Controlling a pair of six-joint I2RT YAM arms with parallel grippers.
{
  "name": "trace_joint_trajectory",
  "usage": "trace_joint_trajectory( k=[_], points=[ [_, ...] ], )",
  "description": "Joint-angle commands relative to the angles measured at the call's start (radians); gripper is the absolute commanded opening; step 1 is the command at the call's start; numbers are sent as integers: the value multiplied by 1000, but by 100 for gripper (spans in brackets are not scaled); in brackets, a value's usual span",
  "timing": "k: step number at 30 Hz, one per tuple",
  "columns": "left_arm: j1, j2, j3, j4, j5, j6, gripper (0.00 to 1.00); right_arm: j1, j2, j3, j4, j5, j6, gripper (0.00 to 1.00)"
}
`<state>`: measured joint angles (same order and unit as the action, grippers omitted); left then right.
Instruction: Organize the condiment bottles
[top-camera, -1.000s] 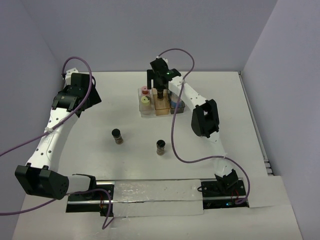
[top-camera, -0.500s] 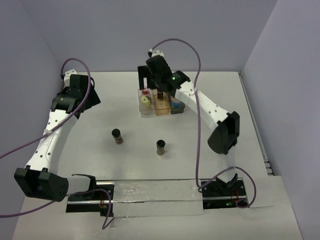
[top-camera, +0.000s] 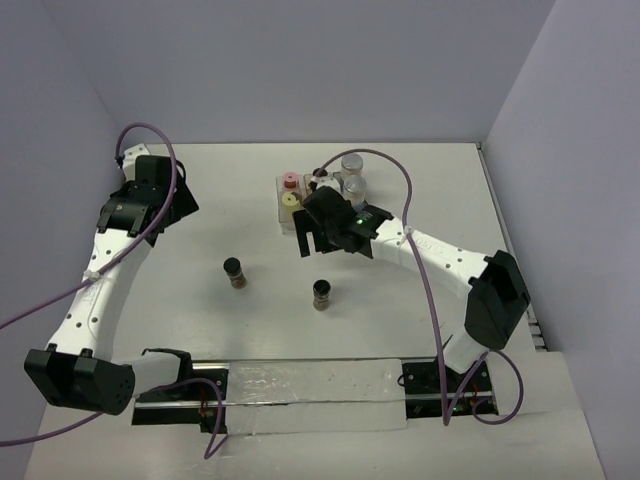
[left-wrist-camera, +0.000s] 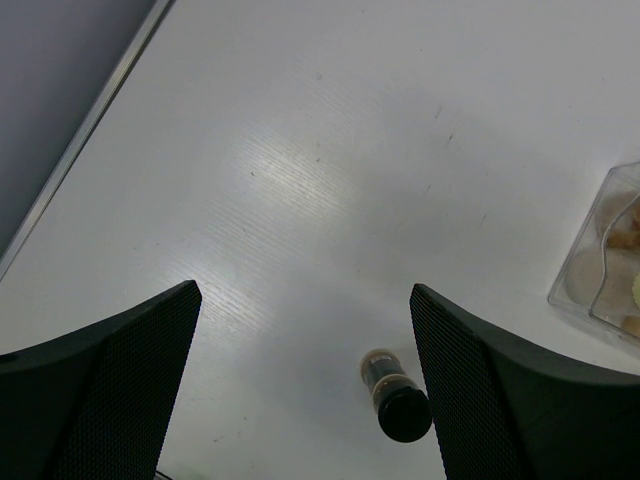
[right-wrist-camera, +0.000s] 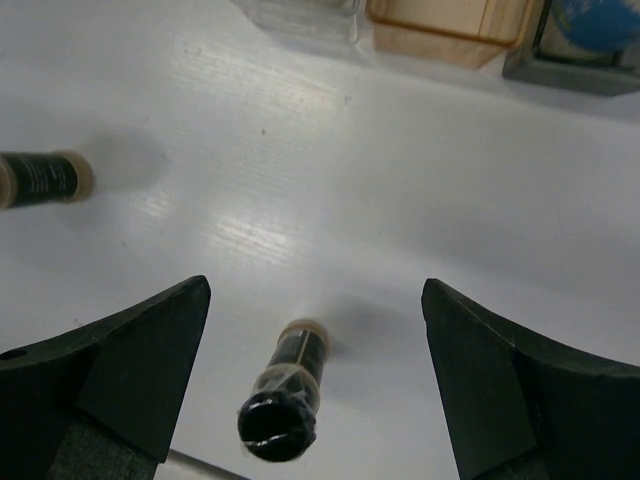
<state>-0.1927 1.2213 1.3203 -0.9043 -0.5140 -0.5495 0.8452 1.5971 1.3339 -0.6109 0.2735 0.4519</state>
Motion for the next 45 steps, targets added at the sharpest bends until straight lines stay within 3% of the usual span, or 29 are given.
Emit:
trace_joint_trajectory(
  k=[1,11,15,24,45],
  points=[
    [9,-18,-12,23,19,-21,93,43,-67,-73,54,-2,58,95],
    [9,-25,-24,22,42,-26,93,118,-77,-179,62,-12,83,98],
    [9,-30,-27,26,49,-27,93,142,-75,-196,68,-25,90,94],
    [9,-36,-30,25,57,-29,93,158,-83,-215,54,-3,117,76],
    [9,-40,-35,35,72,-29,93,201,-102,-239,10,53,188,60]
  ],
)
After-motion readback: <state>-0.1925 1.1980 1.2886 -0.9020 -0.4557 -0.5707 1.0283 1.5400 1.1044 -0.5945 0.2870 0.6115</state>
